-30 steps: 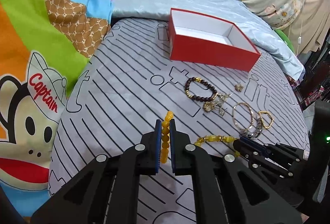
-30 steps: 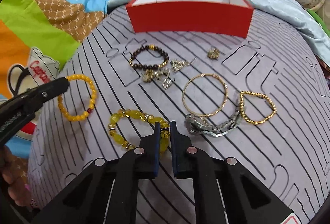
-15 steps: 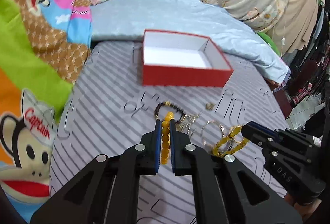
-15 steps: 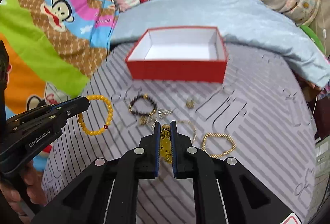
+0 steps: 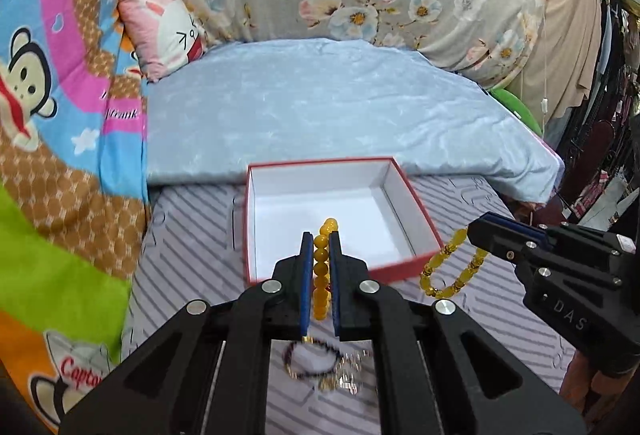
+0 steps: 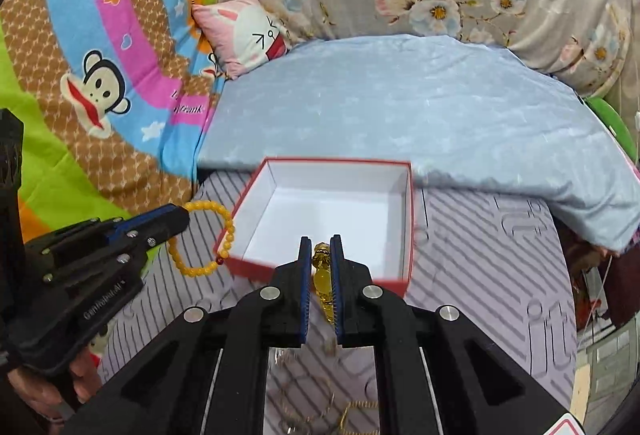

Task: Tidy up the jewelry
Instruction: 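Carry both bracelets into the red box and open both tools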

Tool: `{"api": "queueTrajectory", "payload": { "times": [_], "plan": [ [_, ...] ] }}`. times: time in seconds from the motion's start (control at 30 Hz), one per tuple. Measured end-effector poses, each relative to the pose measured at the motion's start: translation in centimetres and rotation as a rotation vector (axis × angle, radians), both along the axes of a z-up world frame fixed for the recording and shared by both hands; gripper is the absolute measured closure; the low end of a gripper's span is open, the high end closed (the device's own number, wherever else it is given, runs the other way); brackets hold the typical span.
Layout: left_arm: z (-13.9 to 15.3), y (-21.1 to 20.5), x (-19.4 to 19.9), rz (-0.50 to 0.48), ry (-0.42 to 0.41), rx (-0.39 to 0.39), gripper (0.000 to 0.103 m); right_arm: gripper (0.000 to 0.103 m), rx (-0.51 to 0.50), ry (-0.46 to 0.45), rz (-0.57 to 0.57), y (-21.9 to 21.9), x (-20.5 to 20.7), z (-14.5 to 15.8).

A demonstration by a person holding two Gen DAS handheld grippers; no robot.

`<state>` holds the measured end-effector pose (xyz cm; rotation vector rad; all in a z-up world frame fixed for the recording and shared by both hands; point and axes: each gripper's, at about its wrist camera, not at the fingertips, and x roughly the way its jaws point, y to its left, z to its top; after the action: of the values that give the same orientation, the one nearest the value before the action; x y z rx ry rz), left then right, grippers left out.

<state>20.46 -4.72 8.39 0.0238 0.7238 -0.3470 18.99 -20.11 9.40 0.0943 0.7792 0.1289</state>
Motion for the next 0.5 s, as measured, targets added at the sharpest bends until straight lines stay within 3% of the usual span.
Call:
{"api": "queueTrajectory", "payload": {
  "times": [0.27,0.5],
  "plan": [
    [-1.1,-2.3,8.1,-0.007,0.004,-0.015,0.096,0.095,0.048,0.011,0.004,-0.7,8.6,-1.1],
    [-3.9,-3.1,13.0,-0.022,0.039,-0.009,0.096,0.095,0.063,0.069,-0.010,-1.2,13.9,-4.8]
  ]
}}
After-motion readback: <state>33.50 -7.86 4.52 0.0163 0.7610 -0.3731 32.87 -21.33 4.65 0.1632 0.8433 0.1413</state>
